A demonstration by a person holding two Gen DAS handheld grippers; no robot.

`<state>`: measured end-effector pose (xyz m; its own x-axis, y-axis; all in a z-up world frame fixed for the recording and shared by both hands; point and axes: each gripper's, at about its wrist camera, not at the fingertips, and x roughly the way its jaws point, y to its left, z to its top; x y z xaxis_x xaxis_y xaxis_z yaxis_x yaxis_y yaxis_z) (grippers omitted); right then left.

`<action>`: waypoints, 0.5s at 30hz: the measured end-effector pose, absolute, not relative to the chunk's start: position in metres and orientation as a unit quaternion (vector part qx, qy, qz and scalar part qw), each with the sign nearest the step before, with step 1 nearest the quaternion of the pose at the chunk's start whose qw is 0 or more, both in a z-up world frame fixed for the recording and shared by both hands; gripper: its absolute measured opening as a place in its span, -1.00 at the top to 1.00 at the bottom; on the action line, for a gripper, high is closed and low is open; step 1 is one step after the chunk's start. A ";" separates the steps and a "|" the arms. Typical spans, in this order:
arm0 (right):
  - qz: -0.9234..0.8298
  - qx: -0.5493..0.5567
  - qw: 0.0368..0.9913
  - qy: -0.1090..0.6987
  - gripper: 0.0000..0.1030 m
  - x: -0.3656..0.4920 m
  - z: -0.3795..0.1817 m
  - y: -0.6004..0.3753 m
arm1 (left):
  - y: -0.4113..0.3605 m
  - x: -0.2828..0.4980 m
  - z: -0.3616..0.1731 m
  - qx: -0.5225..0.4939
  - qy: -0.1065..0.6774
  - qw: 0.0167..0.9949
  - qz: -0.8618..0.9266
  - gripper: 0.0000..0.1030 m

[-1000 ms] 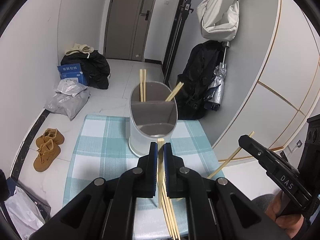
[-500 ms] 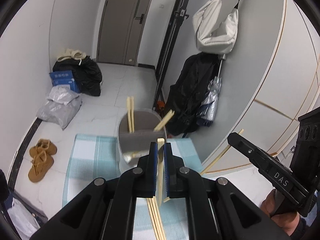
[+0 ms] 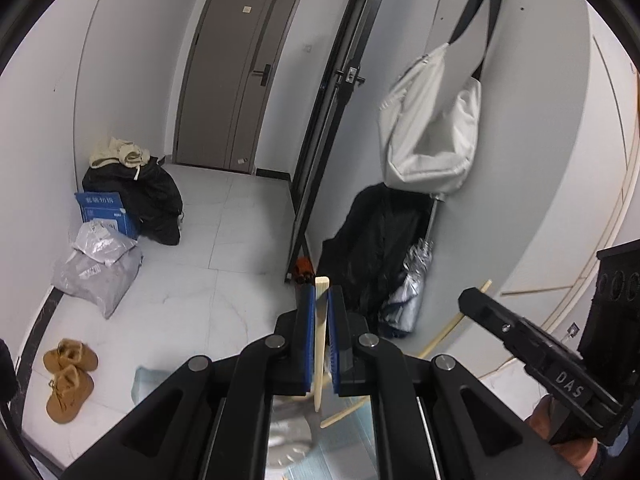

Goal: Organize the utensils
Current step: 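Carry both held chopsticks up over the white holder and lower them in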

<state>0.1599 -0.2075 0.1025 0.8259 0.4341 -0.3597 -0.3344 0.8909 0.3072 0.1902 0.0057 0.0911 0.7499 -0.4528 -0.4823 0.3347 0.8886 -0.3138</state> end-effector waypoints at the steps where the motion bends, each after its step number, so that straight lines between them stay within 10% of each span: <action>1: 0.202 0.114 0.949 0.212 0.91 0.168 0.107 -0.206 | 0.007 0.195 0.090 -0.102 0.284 0.930 -0.211 0.96; 15: 0.210 0.062 0.946 0.240 0.91 0.241 0.080 -0.172 | 0.015 0.224 0.049 -0.061 0.319 0.924 -0.202 0.96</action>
<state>0.2408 -0.1715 0.0795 0.7973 0.4262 -0.4275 -0.3671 0.9045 0.2170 0.2239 0.0153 0.0495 0.7155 -0.4118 -0.5643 0.3344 0.9111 -0.2409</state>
